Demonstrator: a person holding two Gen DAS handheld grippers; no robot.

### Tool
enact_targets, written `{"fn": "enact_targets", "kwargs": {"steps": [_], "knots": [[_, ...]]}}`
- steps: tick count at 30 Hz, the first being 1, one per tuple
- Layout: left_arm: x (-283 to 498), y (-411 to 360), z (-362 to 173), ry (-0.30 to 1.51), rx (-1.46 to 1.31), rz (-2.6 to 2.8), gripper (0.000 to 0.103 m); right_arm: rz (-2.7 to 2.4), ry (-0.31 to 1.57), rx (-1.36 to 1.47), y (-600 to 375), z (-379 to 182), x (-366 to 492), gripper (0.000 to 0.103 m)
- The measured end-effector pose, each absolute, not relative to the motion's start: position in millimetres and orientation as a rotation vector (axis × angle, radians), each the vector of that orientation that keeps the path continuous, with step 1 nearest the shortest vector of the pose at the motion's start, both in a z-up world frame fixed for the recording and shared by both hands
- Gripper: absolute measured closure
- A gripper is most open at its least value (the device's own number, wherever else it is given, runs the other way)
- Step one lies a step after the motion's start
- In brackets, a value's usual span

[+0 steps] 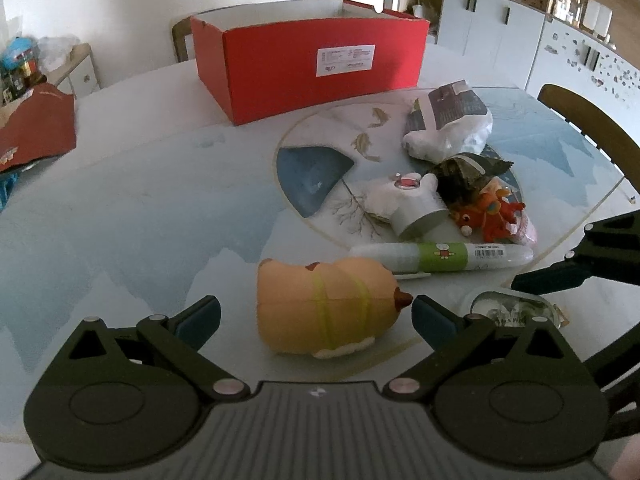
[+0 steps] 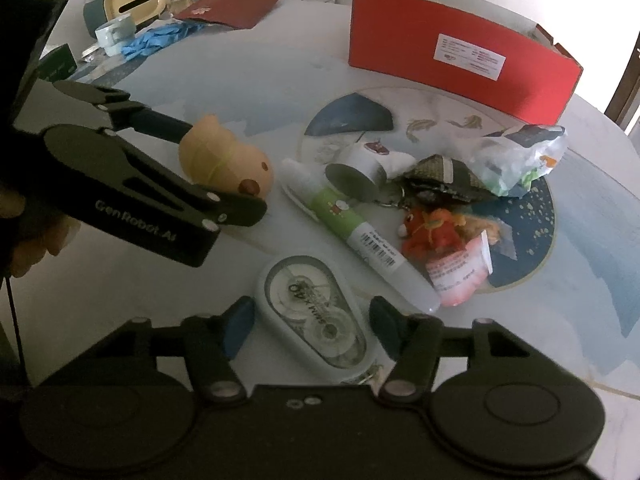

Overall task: Organize objects
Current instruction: 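Reach both grippers back toward the pile of items on the table, then grasp the plush toy with the left gripper while the right grasps the correction tape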

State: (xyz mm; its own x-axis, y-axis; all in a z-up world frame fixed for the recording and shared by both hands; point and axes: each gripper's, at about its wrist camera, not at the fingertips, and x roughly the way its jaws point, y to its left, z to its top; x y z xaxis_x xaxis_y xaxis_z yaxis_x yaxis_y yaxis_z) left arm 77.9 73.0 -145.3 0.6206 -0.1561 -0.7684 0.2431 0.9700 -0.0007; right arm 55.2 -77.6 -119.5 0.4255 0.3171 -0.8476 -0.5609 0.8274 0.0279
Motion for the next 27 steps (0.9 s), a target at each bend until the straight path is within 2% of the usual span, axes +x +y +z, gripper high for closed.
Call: {"fn": "enact_targets", "kwargs": {"steps": [3, 8, 14, 19, 27], "knots": [[77.0, 72.2, -144.0, 0.869, 0.117, -0.234, 0.008, 0.559, 0.989, -0.275, -77.4, -119.1, 55.0, 0.042], [74.8, 70.7, -140.6, 0.862, 0.114, -0.267, 0.026, 0.552, 1.002, -0.251, -79.1, -117.8, 56.1, 0.043], [72.9, 74.7, -136.7, 0.867, 0.088, -0.262, 0.029, 0.544, 1.026, -0.173, -88.3, -114.7, 57.9, 0.044], [69.3, 82.7, -126.6, 0.865, 0.038, -0.260, 0.029, 0.535, 1.025, -0.132, -96.5, -104.6, 58.9, 0.058], [69.3, 89.9, -124.8, 0.878, 0.006, -0.241, 0.029, 0.559, 1.033, -0.197, -92.7, -113.3, 60.9, 0.058]]}}
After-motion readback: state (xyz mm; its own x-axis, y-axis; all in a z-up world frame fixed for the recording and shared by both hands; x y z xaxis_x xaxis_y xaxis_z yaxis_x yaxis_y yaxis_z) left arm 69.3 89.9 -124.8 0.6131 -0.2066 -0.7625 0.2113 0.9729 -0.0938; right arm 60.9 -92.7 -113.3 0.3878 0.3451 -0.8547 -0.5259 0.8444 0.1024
